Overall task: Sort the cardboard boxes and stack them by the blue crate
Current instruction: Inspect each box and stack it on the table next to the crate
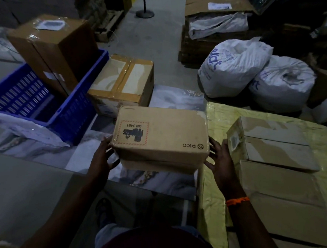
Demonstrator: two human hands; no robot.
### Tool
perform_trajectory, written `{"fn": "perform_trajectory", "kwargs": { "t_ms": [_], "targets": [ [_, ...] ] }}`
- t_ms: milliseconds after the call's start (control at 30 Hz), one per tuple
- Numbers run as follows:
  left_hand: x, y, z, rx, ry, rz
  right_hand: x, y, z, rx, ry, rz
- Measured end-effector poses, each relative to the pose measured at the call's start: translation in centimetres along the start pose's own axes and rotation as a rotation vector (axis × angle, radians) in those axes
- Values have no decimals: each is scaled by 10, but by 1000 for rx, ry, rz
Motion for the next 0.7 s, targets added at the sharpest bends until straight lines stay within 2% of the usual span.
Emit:
{"fn": "perform_trajectory", "kwargs": {
  "t_ms": [167,400,500,600,633,700],
  "targets": [
    [-10,8,3,73,51,73,-3,-3,3,-25,3,1],
    [-13,10,10,59,70,-15,-5,6,4,12,28,14],
    [16,7,4,69,-123,-403,-21,8,6,137,144,191],
    [56,-17,1,85,-347,-721,-64,-8,20,296,394,595],
    [64,-31,-2,46,-398,-797,-79,-24,24,293,494,691],
    [67,-61,-16,-77,-438,-987,-96,-63,24,183,610,819]
  ]
}}
Point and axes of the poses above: each hand's wrist, its own z-axis away from the middle knuckle, its own y-axis out of the back of the hand, x = y × z, the point moved 9 cm from there along -z, towards the middle knuckle, and after that the axes turned 11 degrees about -x, right-handed, at the moved point
